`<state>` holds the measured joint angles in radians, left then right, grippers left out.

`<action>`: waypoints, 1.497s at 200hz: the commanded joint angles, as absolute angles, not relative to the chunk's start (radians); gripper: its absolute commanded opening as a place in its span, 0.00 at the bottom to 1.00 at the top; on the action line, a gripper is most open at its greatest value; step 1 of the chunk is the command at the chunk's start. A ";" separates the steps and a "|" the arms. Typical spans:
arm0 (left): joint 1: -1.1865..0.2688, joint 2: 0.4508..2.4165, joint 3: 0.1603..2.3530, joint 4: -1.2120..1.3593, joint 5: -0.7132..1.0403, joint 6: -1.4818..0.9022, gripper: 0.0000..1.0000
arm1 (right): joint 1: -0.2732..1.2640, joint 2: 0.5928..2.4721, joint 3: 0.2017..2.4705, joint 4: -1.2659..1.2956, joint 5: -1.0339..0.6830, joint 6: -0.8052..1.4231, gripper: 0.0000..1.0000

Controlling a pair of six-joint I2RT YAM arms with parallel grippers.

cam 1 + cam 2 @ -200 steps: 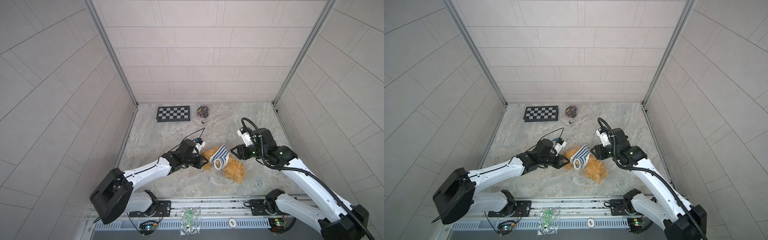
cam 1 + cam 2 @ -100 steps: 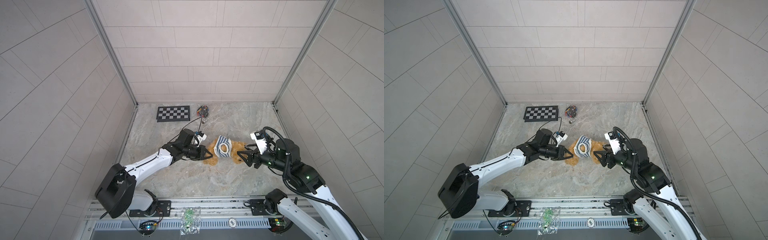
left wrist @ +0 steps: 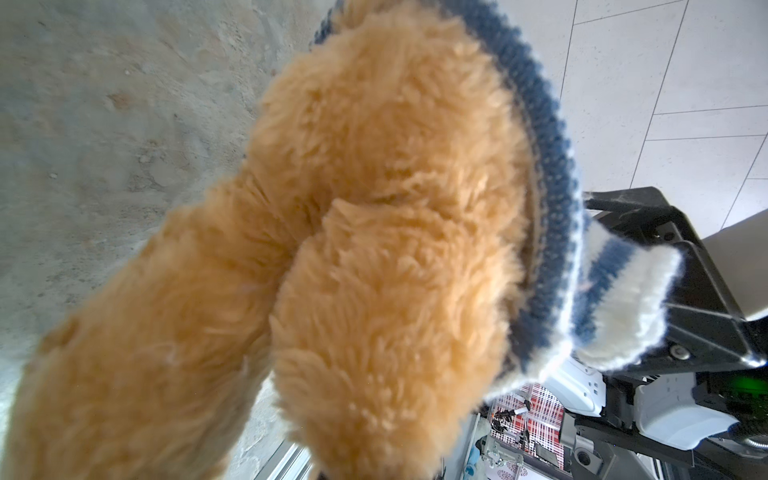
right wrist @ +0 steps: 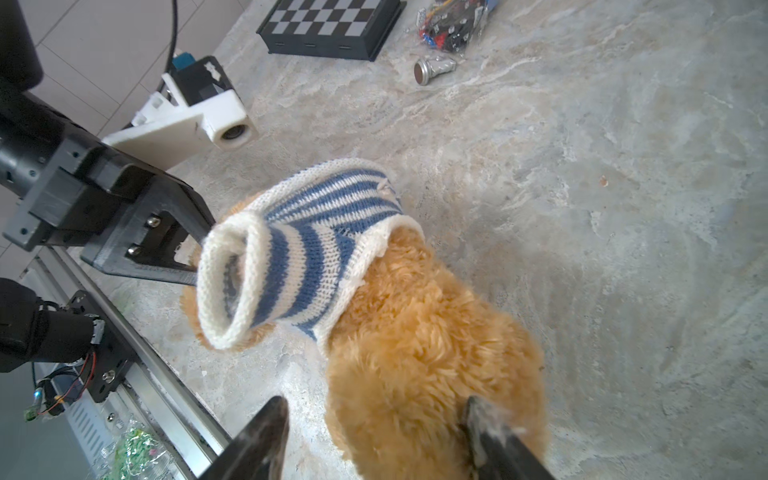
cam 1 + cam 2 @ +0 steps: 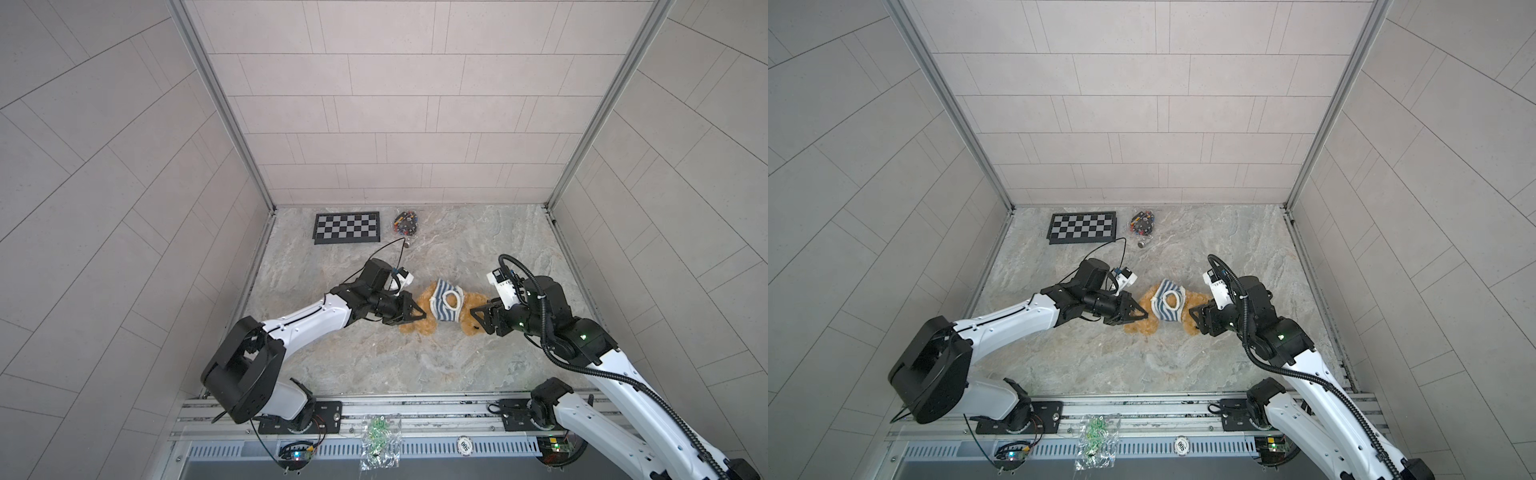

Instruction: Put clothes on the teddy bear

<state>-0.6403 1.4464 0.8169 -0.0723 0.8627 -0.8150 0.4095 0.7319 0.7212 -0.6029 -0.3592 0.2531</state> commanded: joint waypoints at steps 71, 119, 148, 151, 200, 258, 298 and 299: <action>-0.624 1.504 0.825 0.083 0.899 -0.845 0.00 | 0.415 0.791 0.628 -0.487 -0.259 0.357 0.66; -0.624 1.511 0.801 0.086 0.861 -0.836 0.00 | 0.419 0.875 0.625 -0.457 -0.236 0.327 0.44; -0.624 1.512 0.801 0.026 0.820 -0.788 0.00 | 0.419 0.921 0.625 -0.424 -0.231 0.312 0.30; -0.624 1.512 0.805 0.005 0.813 -0.776 0.00 | 0.418 0.925 0.626 -0.422 -0.227 0.310 0.29; -0.625 1.460 0.847 -0.240 0.648 -0.576 0.16 | 0.417 0.952 0.612 -0.391 -0.245 0.273 0.00; -0.651 1.300 1.017 -0.591 0.414 -0.335 0.48 | 0.423 0.849 0.650 -0.379 -0.253 0.267 0.00; -0.812 1.281 1.217 -0.756 0.293 -0.241 0.36 | 0.440 0.868 0.694 -0.396 -0.257 0.287 0.00; -0.816 1.284 1.221 -0.759 0.291 -0.240 0.35 | 0.442 0.868 0.694 -0.397 -0.257 0.288 0.00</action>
